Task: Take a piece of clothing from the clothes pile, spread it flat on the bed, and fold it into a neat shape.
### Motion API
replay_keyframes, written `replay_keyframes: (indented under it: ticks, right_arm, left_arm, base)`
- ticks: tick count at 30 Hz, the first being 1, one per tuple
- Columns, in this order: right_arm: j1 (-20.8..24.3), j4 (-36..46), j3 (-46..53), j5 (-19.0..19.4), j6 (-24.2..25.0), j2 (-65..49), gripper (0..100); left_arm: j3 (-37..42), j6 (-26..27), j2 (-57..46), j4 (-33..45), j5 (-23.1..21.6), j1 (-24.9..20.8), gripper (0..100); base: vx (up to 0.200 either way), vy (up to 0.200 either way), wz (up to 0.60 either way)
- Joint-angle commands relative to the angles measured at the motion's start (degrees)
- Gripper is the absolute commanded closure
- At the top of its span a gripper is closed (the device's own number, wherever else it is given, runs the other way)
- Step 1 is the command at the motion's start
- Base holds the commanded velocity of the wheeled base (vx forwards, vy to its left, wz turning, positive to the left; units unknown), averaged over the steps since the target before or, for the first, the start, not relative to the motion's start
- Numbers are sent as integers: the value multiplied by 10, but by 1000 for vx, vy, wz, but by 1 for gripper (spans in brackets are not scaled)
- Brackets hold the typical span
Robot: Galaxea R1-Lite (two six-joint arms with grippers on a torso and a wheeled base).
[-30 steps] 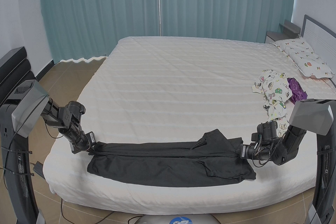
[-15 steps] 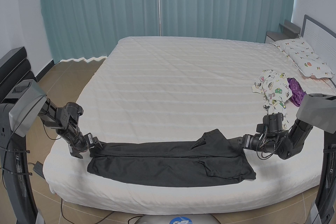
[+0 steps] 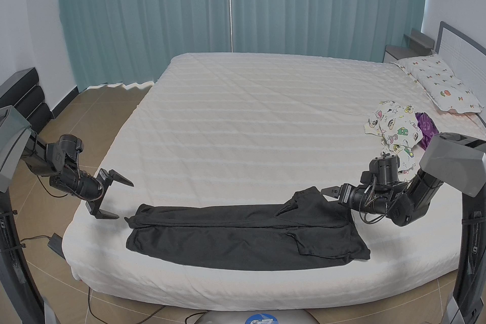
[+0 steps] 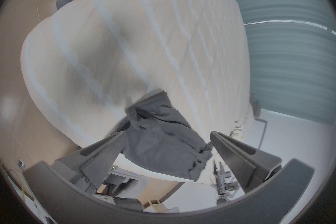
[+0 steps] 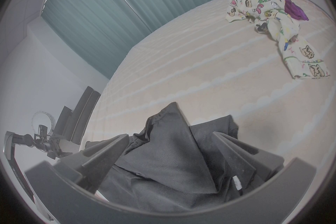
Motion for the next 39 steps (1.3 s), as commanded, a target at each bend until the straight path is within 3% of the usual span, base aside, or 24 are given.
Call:
replay_keyframes:
  ticks: [1, 9, 10, 19, 28, 39]
  right_arm:
    - [10, 1, -53, 5, 3, 74, 0]
    - [12, 31, -79, 5, 1, 85, 0]
    - [12, 36, -81, 5, 1, 86, 100]
    - [8, 33, -64, 5, 4, 66, 100]
    - [-3, 31, 22, 12, 1, -11, 100]
    - [-19, 31, 93, 27, -30, -41, 100]
  left_arm:
    - [22, -25, -20, -36, 75, 2, 0]
    - [45, -25, -18, -76, 98, -12, 0]
    - [46, -26, -17, -76, 104, -13, 0]
    - [44, -42, -16, -77, 112, -18, 0]
    - [44, -40, -13, -77, 113, -20, 0]
    - [43, -38, -2, -78, 152, -34, 0]
  base:
    - [0, 0, 0]
    - [0, 0, 0]
    - [0, 0, 0]
    - [0, 0, 0]
    - [0, 0, 0]
    - [0, 0, 0]
